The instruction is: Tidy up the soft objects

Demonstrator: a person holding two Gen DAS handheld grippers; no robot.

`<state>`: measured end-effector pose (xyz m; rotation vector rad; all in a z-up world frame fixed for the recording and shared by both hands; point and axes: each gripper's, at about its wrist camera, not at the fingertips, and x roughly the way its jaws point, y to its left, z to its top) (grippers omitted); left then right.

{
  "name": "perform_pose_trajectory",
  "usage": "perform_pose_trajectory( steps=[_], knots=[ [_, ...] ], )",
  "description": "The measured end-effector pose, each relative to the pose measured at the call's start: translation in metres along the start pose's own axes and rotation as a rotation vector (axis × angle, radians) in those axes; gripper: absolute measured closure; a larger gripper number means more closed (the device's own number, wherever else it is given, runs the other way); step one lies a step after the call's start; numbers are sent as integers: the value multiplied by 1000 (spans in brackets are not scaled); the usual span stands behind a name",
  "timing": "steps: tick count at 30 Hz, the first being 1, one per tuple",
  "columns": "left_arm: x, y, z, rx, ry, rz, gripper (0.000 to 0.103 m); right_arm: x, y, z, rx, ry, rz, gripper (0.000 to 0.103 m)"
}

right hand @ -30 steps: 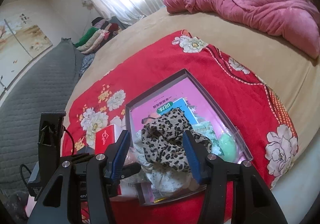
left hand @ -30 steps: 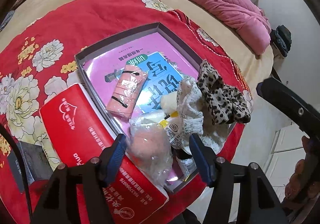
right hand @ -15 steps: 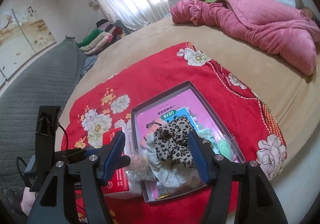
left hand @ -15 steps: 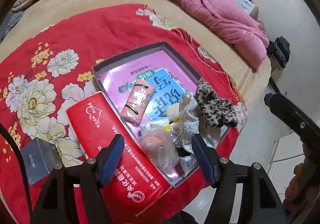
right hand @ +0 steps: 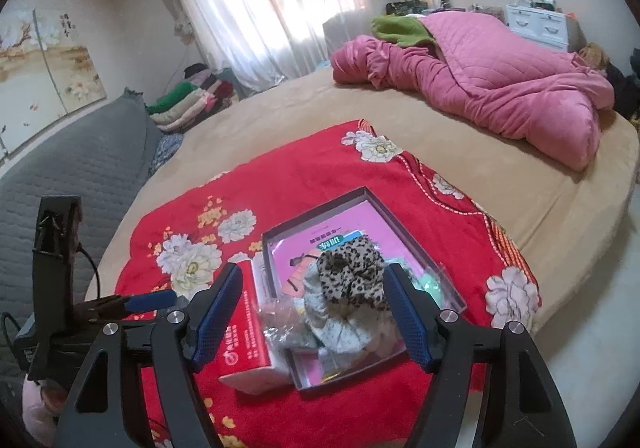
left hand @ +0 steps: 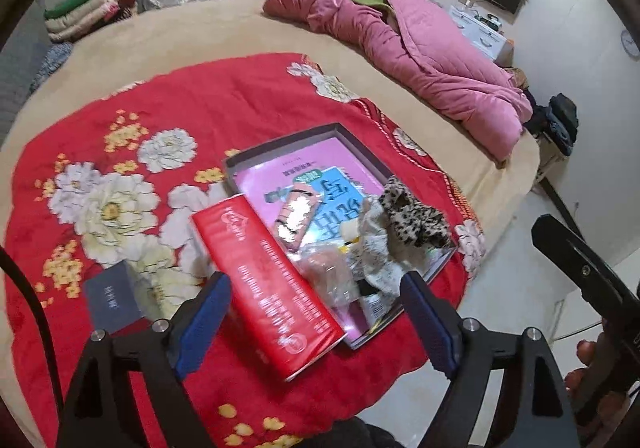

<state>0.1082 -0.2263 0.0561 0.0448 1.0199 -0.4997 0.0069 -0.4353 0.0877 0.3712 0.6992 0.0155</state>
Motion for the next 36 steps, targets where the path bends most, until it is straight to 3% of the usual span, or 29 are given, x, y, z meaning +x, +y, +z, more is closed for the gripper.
perform_pose_trajectory(
  steps=[16,19,26,36],
  knots=[
    [-30,20,-76,-14,-44,67,16,-20,35,-80,-76,33,-179,28],
    [-32,22,-88,-14,-50,79,16,-22,39,-94,-72,52,-175,22],
    [-37,20,-108,1,-65,95,15,-25,42,-119,-79,65,-187,21],
    [-44,19,-120,-3,-90,99,15,-34,36,-127,-39,51,-207,21]
  ],
)
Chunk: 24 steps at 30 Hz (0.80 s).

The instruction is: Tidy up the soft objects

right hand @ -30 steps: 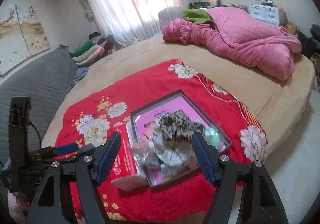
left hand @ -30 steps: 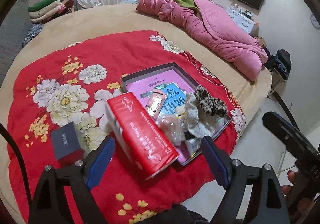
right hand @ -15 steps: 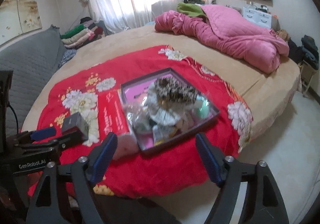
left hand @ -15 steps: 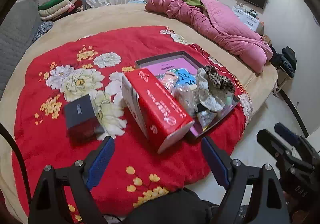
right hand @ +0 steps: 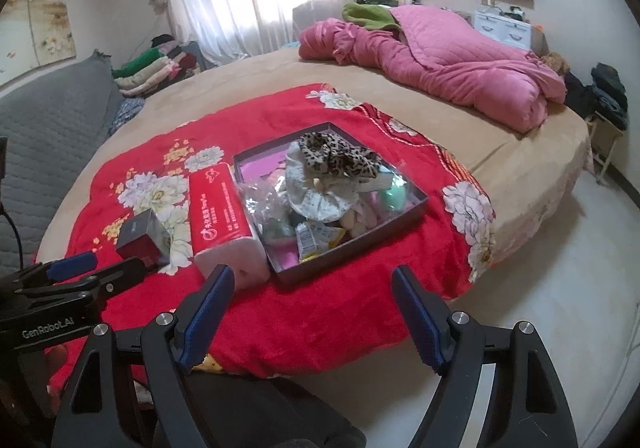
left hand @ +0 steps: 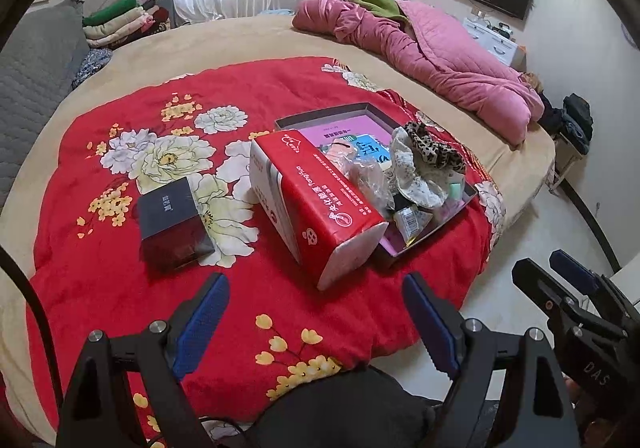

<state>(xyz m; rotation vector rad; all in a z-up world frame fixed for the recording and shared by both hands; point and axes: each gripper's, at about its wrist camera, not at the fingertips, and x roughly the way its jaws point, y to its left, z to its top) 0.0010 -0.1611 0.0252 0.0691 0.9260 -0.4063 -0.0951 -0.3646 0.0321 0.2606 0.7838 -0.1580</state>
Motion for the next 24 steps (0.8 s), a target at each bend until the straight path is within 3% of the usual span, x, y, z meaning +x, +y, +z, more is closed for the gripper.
perform_pose_trajectory(
  steps=[24],
  knots=[
    [-7,3,-10,-1,3,39,15,-7,4,-8,-4,21,7,21]
  ],
)
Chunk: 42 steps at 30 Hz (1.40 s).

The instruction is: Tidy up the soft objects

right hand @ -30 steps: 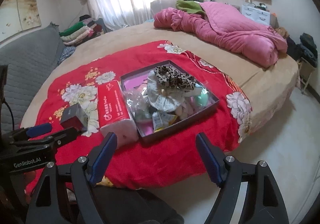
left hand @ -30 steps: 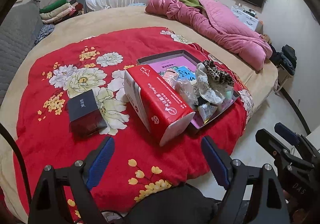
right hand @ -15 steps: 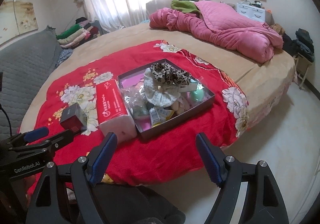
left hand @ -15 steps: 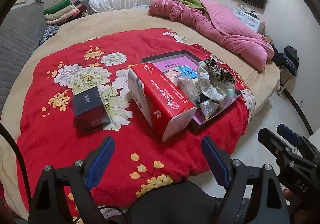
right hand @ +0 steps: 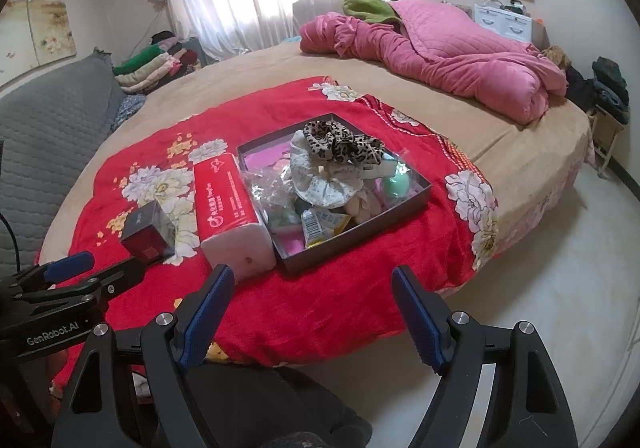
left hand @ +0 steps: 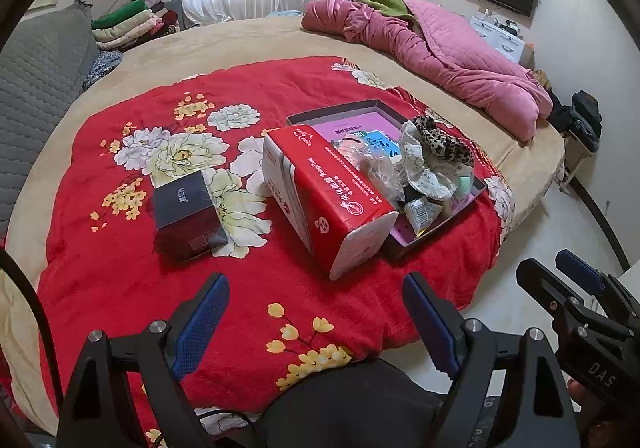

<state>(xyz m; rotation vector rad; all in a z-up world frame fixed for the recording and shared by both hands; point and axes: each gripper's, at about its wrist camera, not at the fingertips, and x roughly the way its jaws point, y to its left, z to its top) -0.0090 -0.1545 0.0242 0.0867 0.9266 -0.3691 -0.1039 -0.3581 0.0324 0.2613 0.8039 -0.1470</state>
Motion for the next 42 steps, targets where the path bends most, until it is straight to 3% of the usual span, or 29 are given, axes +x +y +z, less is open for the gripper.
perform_pose_trajectory(
  steps=[42],
  knots=[
    [8,-1,-4,3,21,39,15,5,1,-2,-1,7,2,21]
  ],
)
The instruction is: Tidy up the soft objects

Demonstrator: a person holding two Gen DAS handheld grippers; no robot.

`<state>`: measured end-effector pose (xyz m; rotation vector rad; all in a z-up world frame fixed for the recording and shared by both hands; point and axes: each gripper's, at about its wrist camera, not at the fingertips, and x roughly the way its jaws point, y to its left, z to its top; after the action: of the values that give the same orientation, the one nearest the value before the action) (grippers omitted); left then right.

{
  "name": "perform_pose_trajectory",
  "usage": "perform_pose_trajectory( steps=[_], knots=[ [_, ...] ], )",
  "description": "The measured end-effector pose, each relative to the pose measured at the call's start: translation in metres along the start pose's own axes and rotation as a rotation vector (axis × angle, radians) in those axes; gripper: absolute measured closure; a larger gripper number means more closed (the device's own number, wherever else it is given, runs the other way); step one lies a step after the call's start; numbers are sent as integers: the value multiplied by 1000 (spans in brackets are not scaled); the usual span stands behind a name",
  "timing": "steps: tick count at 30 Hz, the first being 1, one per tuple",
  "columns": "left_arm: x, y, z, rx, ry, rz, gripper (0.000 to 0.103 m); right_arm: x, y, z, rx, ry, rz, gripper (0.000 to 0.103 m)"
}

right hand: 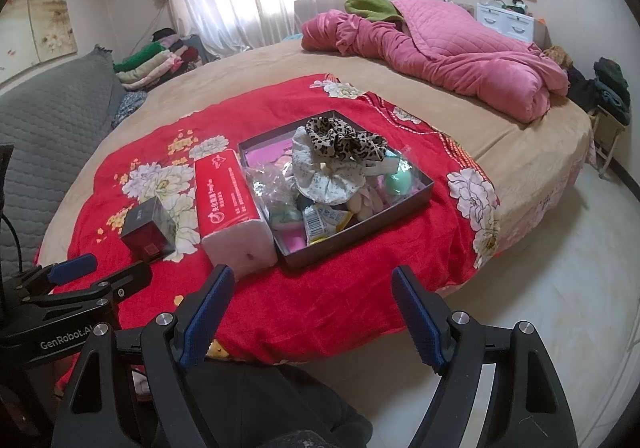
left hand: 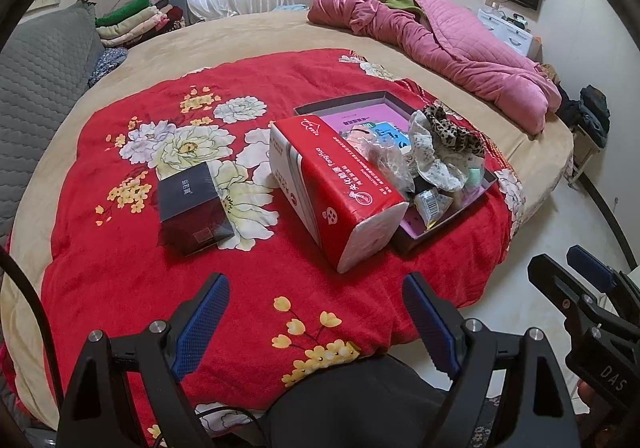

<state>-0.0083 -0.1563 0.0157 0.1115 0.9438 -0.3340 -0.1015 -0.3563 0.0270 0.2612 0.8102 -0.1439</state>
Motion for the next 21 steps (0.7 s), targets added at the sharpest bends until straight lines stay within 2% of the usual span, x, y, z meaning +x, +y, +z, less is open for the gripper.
perform_pose_trajectory(
  steps=[21],
  knots=[
    [7,0,-3,-1,18,20,15,-2,1,2,-3,-3,-1,21]
  ],
)
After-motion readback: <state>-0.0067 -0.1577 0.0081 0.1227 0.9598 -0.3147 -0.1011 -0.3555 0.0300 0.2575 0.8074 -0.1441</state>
